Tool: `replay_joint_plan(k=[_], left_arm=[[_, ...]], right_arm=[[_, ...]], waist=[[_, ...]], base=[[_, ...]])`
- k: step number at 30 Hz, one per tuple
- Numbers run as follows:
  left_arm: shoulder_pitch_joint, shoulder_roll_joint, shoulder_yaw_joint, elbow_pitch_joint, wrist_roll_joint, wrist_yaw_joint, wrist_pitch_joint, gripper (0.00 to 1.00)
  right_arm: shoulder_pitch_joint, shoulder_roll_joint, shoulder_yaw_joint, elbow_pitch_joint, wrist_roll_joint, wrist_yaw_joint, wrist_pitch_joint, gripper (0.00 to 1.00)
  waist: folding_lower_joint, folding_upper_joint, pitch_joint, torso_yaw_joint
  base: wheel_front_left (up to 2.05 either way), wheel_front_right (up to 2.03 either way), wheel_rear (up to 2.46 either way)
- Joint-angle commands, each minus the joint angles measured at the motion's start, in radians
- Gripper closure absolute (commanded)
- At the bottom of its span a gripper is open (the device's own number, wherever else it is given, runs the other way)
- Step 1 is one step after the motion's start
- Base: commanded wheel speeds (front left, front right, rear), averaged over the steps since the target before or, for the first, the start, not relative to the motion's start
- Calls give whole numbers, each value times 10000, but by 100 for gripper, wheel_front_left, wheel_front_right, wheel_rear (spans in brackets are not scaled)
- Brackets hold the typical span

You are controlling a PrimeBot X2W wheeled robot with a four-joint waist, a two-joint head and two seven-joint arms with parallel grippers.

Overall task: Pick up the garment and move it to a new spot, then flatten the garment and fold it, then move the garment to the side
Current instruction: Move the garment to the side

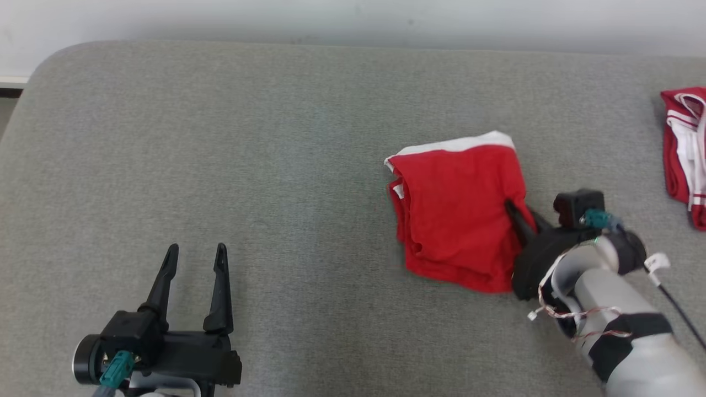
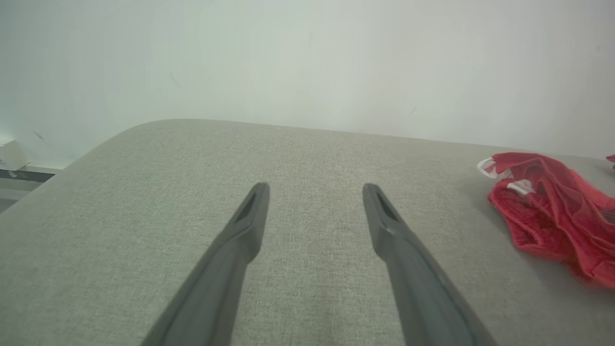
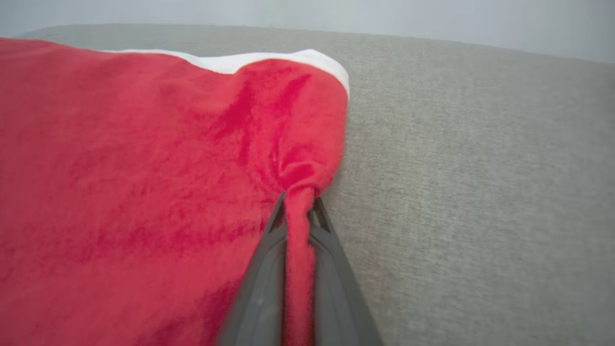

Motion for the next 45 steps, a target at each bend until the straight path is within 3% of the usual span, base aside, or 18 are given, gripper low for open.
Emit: replay_joint_plan(k=[1, 7, 13, 18, 29, 35, 41, 42, 43, 45], left_arm=[[-151, -4, 24, -40, 48, -49, -1, 0], [-440, -2, 55, -259, 197, -127, -1, 0], [-1153, 1, 33, -547, 375, -277, 2, 0], [-1542, 101, 62, -724, 572, -354, -1, 0], [-1864, 327, -48, -1361, 889, -451, 1, 0], [-1983, 332, -273, -1494, 935, -495, 5, 0], [-2015, 267, -360, -1487, 851, -468, 34, 0], [-2010, 266, -346, -1479, 823, -477, 36, 0], [-1998, 270, -324, -1472, 798, -469, 36, 0], [-1972, 303, -242, -1451, 755, -437, 36, 0]], right_arm=[[-280, -223, 224, -68, 32, -30, -2, 100], [-1334, -1266, 1295, -671, 144, -30, 412, 100], [-2567, -3048, 1995, -1748, 638, -30, 840, 100], [-3224, -4318, 2010, -2324, 924, -30, 994, 100], [-4336, -6333, 1758, -2594, 1456, -31, 1414, 100], [-4955, -6904, 1850, -2107, 978, -30, 1397, 100], [-5315, -6695, 1836, -1255, 753, -30, 1375, 100], [-5344, -6653, 1833, -1150, 756, -30, 1323, 56], [-5368, -6642, 1837, -1026, 731, -30, 1271, 0], [-5423, -6575, 1848, -757, 668, -30, 1296, 0]], waist=[[-2, -1, 43, -201], [-2, -1, 732, -897], [-2, -1, 2077, -1731], [-2, -1, 2805, -2364], [-2, -1, 3903, -3135], [-2, -1, 4158, -3144], [-2, -1, 4240, -3027], [-2, -1, 4253, -3000], [-2, -1, 4262, -2975], [-2, -1, 4270, -2949]], base=[[0, 0, 0], [0, 0, 0], [0, 0, 0], [0, 0, 0], [0, 0, 0], [0, 0, 0], [0, 0, 0], [0, 0, 0], [0, 0, 0], [0, 0, 0]])
